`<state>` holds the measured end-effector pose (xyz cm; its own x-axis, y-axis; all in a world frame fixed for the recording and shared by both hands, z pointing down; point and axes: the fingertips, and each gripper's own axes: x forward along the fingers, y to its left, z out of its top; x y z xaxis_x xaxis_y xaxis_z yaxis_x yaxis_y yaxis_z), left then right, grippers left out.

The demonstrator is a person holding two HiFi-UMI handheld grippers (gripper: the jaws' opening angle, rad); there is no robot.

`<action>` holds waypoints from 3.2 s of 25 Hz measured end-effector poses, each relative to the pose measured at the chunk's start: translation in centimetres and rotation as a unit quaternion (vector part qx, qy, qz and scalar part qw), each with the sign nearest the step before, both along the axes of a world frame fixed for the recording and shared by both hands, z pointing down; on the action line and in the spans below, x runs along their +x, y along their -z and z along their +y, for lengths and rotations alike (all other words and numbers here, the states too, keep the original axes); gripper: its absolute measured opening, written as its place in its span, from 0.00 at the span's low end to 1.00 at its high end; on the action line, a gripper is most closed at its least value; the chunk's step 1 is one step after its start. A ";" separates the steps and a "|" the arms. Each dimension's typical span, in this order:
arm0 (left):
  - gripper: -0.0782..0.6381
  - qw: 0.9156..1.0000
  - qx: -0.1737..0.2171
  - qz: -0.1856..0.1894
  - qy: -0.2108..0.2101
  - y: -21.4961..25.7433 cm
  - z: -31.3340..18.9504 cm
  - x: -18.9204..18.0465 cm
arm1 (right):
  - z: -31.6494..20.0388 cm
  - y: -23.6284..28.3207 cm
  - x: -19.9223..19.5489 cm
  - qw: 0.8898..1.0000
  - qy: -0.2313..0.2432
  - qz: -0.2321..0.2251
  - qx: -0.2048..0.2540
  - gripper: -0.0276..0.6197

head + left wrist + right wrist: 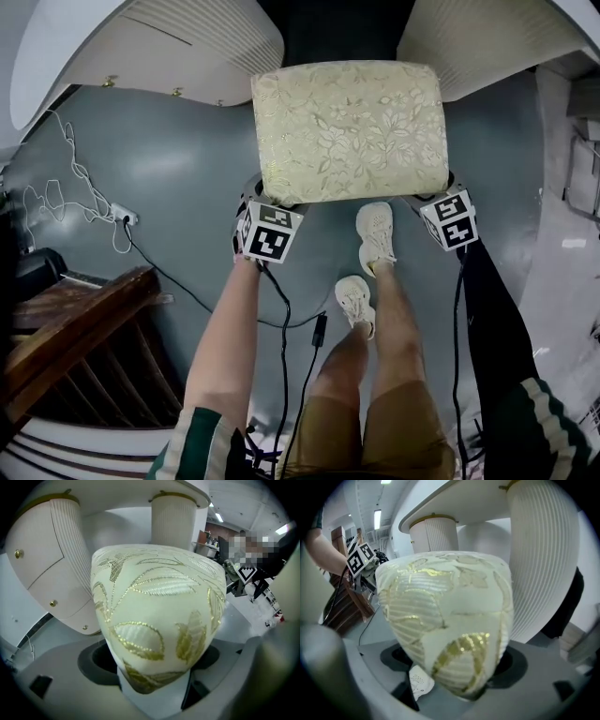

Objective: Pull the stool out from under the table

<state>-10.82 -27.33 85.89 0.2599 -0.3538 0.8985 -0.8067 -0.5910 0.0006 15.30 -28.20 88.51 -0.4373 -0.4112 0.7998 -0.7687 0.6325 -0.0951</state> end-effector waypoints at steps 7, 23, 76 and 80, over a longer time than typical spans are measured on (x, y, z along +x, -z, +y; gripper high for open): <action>0.69 1.000 -0.004 0.000 0.001 0.5 0.0 0.0 | -0.1 0.2 0.0 1.000 0.003 -0.002 -0.010 0.75; 0.69 1.000 -0.012 0.004 0.001 1.6 0.8 -0.1 | 0.5 0.7 -0.1 0.999 0.006 -0.013 -0.030 0.75; 0.69 0.998 -0.053 -0.004 0.016 0.6 0.8 0.3 | 0.3 1.0 0.6 0.996 0.034 0.023 -0.083 0.72; 0.68 0.998 -0.059 -0.006 0.013 0.6 1.0 0.3 | 0.6 0.9 0.6 0.995 0.032 0.024 -0.087 0.72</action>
<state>-10.50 -26.33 85.34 0.2414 -0.2525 0.9370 -0.8223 -0.5659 0.0593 15.95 -27.63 87.61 -0.4181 -0.2363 0.8772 -0.7331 0.6580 -0.1721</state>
